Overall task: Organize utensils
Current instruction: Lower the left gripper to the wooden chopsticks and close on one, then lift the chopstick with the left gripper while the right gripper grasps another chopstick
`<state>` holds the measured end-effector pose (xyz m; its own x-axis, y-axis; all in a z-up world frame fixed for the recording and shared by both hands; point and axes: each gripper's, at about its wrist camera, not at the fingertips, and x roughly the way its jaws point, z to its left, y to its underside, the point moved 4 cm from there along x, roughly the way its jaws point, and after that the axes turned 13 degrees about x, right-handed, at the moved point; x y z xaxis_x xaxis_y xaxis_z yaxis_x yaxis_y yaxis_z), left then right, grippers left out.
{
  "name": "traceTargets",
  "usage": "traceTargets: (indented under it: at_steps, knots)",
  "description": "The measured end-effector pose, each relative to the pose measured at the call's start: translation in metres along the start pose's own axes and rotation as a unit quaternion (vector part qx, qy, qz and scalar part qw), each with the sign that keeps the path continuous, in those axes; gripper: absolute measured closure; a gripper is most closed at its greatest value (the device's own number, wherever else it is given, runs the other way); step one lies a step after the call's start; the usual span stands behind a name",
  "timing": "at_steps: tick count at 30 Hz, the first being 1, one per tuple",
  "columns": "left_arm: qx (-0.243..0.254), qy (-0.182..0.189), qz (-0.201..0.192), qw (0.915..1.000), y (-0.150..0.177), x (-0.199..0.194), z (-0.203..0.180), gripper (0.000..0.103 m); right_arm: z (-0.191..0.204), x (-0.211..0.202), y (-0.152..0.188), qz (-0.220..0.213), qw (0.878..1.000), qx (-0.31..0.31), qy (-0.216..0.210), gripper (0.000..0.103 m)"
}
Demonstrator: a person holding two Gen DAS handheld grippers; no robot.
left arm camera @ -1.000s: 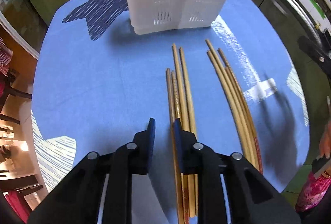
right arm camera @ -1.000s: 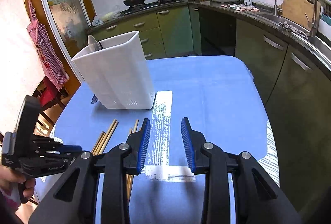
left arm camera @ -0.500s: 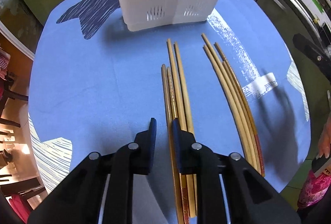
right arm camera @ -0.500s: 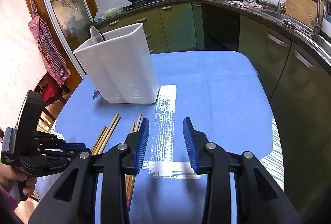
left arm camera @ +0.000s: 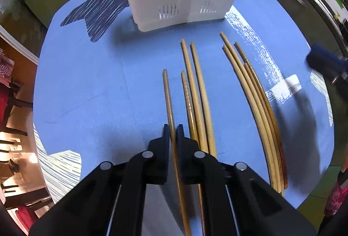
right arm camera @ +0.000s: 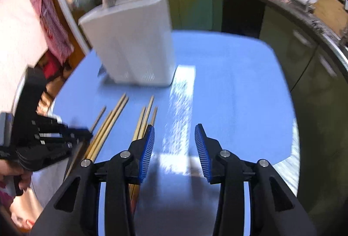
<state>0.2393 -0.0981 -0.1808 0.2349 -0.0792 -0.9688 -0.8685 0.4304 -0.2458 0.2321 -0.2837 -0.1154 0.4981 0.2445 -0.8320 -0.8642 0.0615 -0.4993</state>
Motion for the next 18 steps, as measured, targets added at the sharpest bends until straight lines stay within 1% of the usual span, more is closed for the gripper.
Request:
traceTargets:
  at_steps: [3, 4, 5, 8, 9, 12, 15, 16, 18]
  knots:
    - [-0.012, -0.005, -0.013, 0.9998, 0.002, -0.007, 0.009, 0.096, 0.005, 0.023, 0.004, 0.053, 0.999, -0.011, 0.003, 0.065]
    - [-0.015, -0.006, -0.016, 0.9997, 0.002, -0.009, 0.011, 0.097, 0.007, 0.031, 0.006, 0.072, 0.997, -0.012, 0.002, 0.072]
    - [-0.018, -0.008, -0.022, 0.9996, 0.003, -0.014, 0.014, 0.097, 0.009, 0.039, 0.007, 0.088, 0.996, -0.012, 0.0, 0.075]
    - [-0.024, -0.011, -0.033, 0.9991, 0.008, -0.024, 0.02, 0.097, 0.012, 0.054, 0.008, 0.116, 0.993, -0.007, -0.004, 0.08]
    - [-0.025, -0.012, -0.037, 0.9989, 0.011, -0.027, 0.023, 0.097, 0.013, 0.058, 0.008, 0.122, 0.993, -0.005, -0.006, 0.083]
    - [-0.025, -0.014, -0.048, 0.9984, 0.015, -0.037, 0.028, 0.097, 0.017, 0.068, 0.008, 0.139, 0.99, 0.003, -0.019, 0.083]
    - [-0.025, -0.011, -0.053, 0.9982, 0.022, -0.043, 0.032, 0.097, 0.021, 0.073, 0.009, 0.143, 0.99, 0.001, -0.014, 0.083]
    - [-0.025, -0.01, -0.054, 0.9982, 0.025, -0.042, 0.036, 0.097, 0.023, 0.074, 0.01, 0.143, 0.99, -0.001, -0.009, 0.085]
    - [-0.023, -0.008, -0.056, 0.9981, 0.023, -0.041, 0.033, 0.097, 0.025, 0.073, 0.011, 0.14, 0.99, -0.009, 0.009, 0.086]
